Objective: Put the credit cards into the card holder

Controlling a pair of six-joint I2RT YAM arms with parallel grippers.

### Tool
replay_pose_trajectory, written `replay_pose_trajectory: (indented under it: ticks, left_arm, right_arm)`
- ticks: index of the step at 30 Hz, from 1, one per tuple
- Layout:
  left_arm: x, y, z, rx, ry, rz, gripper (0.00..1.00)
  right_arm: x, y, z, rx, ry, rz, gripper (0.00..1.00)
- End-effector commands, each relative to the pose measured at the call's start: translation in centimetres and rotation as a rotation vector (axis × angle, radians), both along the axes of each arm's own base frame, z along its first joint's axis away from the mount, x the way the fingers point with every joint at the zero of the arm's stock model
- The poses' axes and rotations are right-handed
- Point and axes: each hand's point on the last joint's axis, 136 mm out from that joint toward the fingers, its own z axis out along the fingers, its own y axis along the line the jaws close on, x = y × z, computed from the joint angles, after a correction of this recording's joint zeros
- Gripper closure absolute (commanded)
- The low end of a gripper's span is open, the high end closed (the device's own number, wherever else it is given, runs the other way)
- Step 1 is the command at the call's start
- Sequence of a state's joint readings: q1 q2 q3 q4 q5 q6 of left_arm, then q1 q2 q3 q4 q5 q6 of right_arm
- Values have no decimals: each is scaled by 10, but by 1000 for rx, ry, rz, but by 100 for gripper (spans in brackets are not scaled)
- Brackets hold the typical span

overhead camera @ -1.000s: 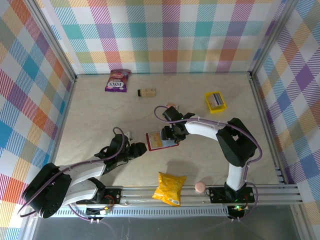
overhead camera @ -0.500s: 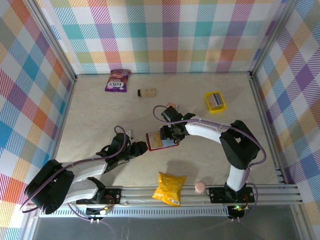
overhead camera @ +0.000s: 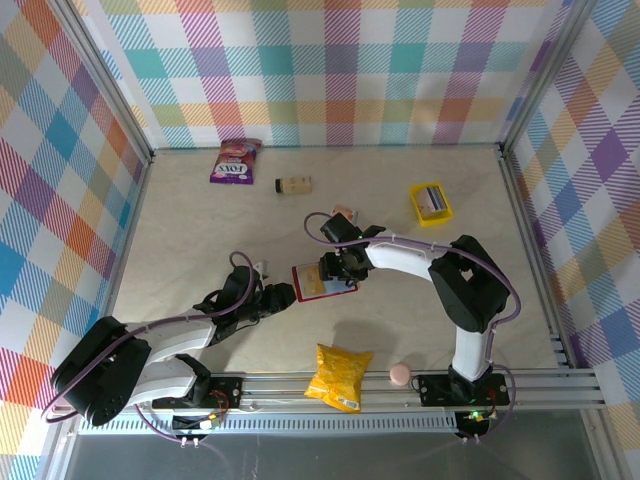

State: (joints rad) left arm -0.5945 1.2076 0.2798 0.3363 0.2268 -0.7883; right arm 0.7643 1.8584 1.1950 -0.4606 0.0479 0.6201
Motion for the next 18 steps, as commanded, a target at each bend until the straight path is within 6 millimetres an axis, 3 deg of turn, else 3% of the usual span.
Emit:
replay_pose_trajectory:
  ticks: [1, 18]
  left_arm:
    - [5, -9, 10, -13, -35, -35, 59]
    - [4, -8, 6, -11, -27, -29, 59]
  right_arm:
    - [-3, 4, -8, 37, 51, -17, 39]
    - [1, 27, 17, 230, 19, -22, 41]
